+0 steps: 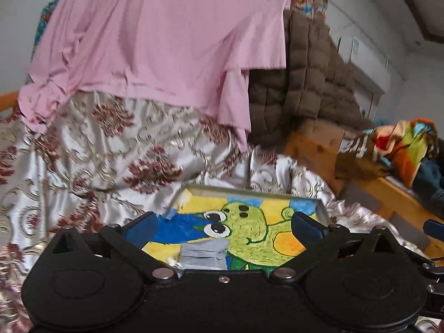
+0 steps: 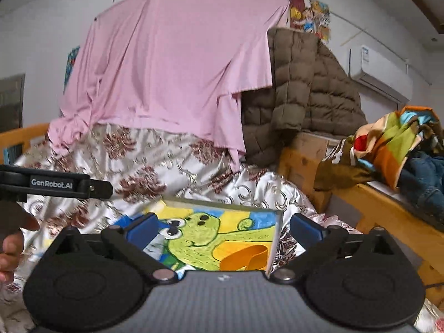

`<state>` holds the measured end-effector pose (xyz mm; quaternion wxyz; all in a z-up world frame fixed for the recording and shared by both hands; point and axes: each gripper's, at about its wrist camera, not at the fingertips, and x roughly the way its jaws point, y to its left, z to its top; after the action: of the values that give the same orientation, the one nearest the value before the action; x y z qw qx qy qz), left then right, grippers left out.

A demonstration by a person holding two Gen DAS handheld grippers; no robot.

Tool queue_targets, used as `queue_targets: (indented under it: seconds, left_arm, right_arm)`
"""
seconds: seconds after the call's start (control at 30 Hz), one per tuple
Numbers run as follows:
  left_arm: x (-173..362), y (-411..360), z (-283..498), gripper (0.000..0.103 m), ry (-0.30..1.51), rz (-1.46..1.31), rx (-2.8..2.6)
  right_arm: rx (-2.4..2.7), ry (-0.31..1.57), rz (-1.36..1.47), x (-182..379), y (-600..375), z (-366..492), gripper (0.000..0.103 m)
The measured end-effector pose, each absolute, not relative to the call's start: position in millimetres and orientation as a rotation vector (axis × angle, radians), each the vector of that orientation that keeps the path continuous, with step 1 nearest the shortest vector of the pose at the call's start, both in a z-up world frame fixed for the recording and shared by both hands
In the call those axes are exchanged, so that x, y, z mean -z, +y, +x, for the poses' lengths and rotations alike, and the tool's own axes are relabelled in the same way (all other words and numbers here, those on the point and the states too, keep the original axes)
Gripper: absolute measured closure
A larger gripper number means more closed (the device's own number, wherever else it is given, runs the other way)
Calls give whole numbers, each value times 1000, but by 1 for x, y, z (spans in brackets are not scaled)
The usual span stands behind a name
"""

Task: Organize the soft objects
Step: 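Open both grippers to drop the items into the tray and withdraw, then reach the left gripper to the beige burlap pouch and grasp it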

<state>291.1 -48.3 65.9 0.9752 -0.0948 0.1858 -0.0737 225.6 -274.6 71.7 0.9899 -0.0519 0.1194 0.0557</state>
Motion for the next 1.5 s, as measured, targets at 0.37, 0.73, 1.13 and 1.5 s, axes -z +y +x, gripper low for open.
queue_targets:
  seconds: [0.37, 0.73, 1.13, 1.5]
  left_arm:
    - [-80, -19, 190, 1, 256, -129, 142]
    - [-44, 13, 137, 1, 309, -103, 123]
    - [-4, 16, 135, 1, 399, 12, 156]
    - [27, 3, 148, 1, 481, 163, 206]
  right_arm:
    - [-93, 129, -76, -74, -250, 136, 0]
    - [-71, 133, -135, -31, -214, 87, 0]
    - [-124, 256, -225, 20, -191, 80, 0]
    - [-161, 423, -241, 52, -187, 98, 0]
